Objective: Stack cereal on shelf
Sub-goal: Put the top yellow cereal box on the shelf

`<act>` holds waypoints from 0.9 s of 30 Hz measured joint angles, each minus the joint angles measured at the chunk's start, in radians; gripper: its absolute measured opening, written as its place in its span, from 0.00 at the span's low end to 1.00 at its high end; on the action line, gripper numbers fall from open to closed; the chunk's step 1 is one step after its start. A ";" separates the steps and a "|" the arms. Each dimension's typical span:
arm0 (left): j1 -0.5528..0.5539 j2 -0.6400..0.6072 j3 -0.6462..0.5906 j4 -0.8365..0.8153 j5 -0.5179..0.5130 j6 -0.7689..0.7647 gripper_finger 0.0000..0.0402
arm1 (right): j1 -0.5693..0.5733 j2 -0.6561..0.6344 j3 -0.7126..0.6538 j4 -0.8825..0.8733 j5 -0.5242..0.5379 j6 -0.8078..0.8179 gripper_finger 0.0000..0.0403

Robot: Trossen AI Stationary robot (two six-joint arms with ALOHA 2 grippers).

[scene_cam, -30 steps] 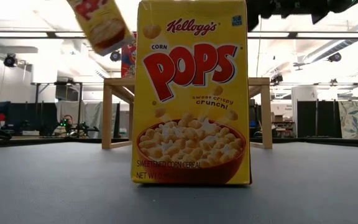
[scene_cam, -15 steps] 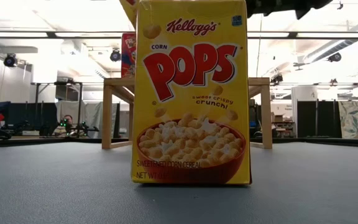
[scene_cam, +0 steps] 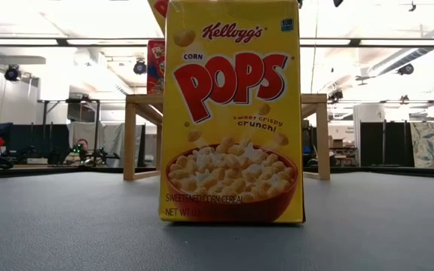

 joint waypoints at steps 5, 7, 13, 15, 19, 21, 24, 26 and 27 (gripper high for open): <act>0.002 -0.001 0.000 0.002 -0.002 0.003 0.43 | 0.021 0.071 0.058 -0.017 0.079 -0.005 0.61; 0.002 -0.001 0.000 0.002 -0.004 0.004 0.43 | 0.031 0.094 0.081 -0.017 0.099 -0.013 0.61; 0.002 -0.002 0.000 0.001 -0.001 0.012 0.43 | 0.040 0.139 0.130 -0.025 0.100 -0.016 0.61; 0.002 -0.002 0.000 -0.004 -0.002 0.012 0.43 | 0.040 0.139 0.130 -0.037 0.101 -0.017 0.61; 0.002 -0.003 -0.005 -0.003 -0.001 0.012 0.43 | 0.040 0.128 0.127 -0.055 0.112 -0.018 0.55; 0.002 -0.003 -0.006 -0.003 -0.003 0.014 0.43 | 0.040 0.125 0.127 -0.063 0.124 -0.018 0.51; 0.002 -0.003 -0.006 -0.001 -0.001 0.018 0.43 | 0.040 0.124 0.127 -0.070 0.124 -0.020 0.44; 0.002 -0.003 -0.006 -0.001 -0.001 0.018 0.43 | 0.040 0.123 0.127 -0.071 0.124 -0.020 0.40; 0.002 -0.003 -0.006 -0.001 -0.001 0.018 0.43 | 0.040 0.123 0.127 -0.072 0.124 -0.019 0.38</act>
